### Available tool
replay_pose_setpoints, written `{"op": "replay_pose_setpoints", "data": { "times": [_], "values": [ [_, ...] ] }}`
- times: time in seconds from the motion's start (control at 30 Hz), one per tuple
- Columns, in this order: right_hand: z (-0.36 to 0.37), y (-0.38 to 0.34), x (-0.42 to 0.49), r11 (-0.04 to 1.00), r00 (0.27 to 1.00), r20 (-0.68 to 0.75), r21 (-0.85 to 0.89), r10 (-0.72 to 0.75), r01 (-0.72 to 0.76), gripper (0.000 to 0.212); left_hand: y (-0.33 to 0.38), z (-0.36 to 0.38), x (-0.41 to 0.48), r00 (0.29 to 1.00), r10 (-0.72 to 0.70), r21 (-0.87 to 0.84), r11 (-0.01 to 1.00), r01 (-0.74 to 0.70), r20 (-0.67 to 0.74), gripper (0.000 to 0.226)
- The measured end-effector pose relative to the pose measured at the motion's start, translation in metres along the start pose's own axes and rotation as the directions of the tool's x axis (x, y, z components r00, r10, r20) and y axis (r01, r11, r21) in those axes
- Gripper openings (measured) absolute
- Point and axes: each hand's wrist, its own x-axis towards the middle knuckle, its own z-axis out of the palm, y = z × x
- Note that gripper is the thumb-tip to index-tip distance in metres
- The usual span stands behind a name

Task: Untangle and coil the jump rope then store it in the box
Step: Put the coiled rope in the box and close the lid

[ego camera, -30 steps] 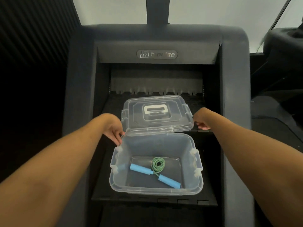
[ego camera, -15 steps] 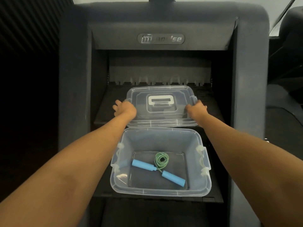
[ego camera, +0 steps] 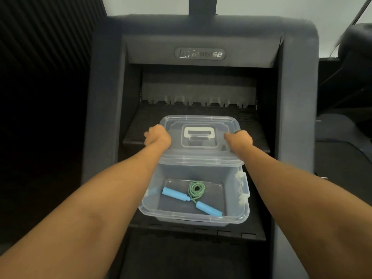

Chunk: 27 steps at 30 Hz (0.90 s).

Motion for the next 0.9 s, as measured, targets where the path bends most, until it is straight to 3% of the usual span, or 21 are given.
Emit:
{"op": "replay_pose_setpoints", "data": {
  "times": [0.5,0.67,0.9],
  "values": [
    [-0.005,0.048,-0.109,0.987,0.994,0.069,-0.133,-0.082,0.091,0.065,-0.081,-0.011,-0.089,0.999,-0.019,-0.126,0.992,0.022,0.027,0.019],
    [0.005,0.056,-0.131,0.979,0.998,0.047,-0.197,-0.035,0.043,0.056,-0.101,-0.004,-0.107,1.0,0.017,-0.078,0.997,-0.017,0.004,0.02],
    [0.012,0.064,-0.143,0.891,0.998,0.021,-0.452,0.053,-0.038,0.048,-0.116,0.006,-0.118,0.999,0.044,-0.084,0.996,-0.042,0.021,0.023]
  ]
}}
